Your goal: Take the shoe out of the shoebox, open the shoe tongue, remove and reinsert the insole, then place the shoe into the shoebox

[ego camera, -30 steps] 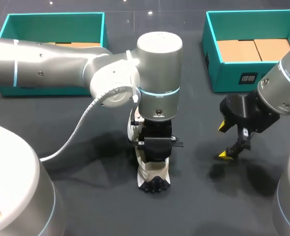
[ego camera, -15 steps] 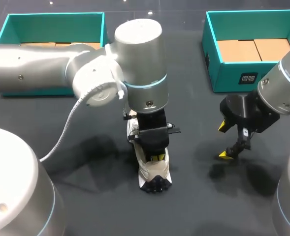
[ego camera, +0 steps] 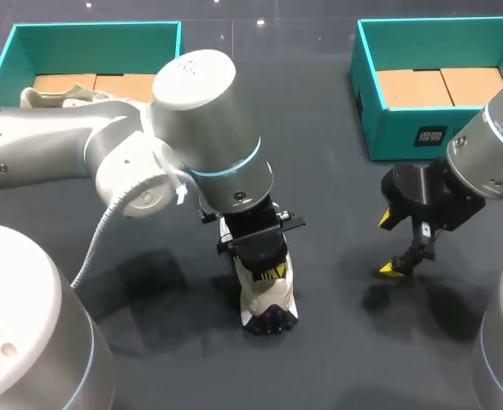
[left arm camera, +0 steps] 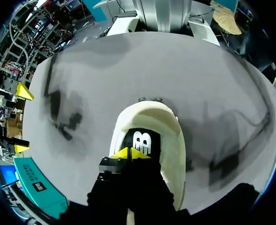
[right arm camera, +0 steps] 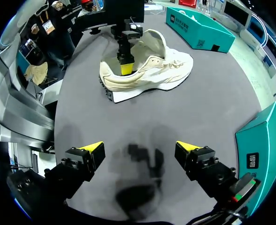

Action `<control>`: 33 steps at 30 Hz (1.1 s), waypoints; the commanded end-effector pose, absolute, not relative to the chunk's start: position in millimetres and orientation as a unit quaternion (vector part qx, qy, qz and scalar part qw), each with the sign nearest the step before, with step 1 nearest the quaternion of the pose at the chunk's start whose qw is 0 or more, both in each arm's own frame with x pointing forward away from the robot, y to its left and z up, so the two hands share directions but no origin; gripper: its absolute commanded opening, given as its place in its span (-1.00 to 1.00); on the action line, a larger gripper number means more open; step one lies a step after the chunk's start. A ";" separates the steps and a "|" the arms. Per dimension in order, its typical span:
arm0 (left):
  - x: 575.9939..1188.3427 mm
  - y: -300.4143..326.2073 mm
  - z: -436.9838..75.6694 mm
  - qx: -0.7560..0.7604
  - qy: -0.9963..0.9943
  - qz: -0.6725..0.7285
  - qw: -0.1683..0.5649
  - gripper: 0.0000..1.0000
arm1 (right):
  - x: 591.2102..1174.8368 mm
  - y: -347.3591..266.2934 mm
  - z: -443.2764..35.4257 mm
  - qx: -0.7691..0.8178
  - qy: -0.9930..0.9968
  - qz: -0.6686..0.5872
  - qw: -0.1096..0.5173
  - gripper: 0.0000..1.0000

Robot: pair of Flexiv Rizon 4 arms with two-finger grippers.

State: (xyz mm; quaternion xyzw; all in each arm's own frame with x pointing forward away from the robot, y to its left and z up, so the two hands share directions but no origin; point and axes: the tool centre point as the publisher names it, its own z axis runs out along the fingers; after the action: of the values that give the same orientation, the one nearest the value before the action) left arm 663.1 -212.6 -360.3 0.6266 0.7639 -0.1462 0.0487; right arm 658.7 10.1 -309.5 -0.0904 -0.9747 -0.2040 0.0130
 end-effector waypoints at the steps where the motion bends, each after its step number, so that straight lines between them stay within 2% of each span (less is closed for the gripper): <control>1: 664.0 -215.3 -364.9 0.626 0.765 -0.141 0.059 -1.00 | 657.0 9.9 -310.2 -0.091 -0.975 -0.204 0.011 1.00; 7: 668.8 -221.3 -371.0 0.628 0.762 -0.142 0.073 -1.00 | 657.0 9.9 -310.2 -0.091 -0.975 -0.204 0.011 1.00; 24: 669.5 -227.3 -407.4 0.641 0.754 -0.143 0.020 -1.00 | 657.0 9.9 -310.2 -0.091 -0.975 -0.204 0.011 1.00; 33: 657.1 -218.5 -384.4 0.652 0.741 -0.150 0.054 -1.00 | 657.0 9.9 -310.2 -0.091 -0.975 -0.204 0.011 1.00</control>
State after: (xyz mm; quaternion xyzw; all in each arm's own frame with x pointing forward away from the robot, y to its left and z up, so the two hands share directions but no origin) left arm 665.9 -227.4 -391.9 0.6531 0.7416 -0.1480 0.0387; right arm 658.7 10.1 -309.5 -0.0904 -0.9747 -0.2040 0.0130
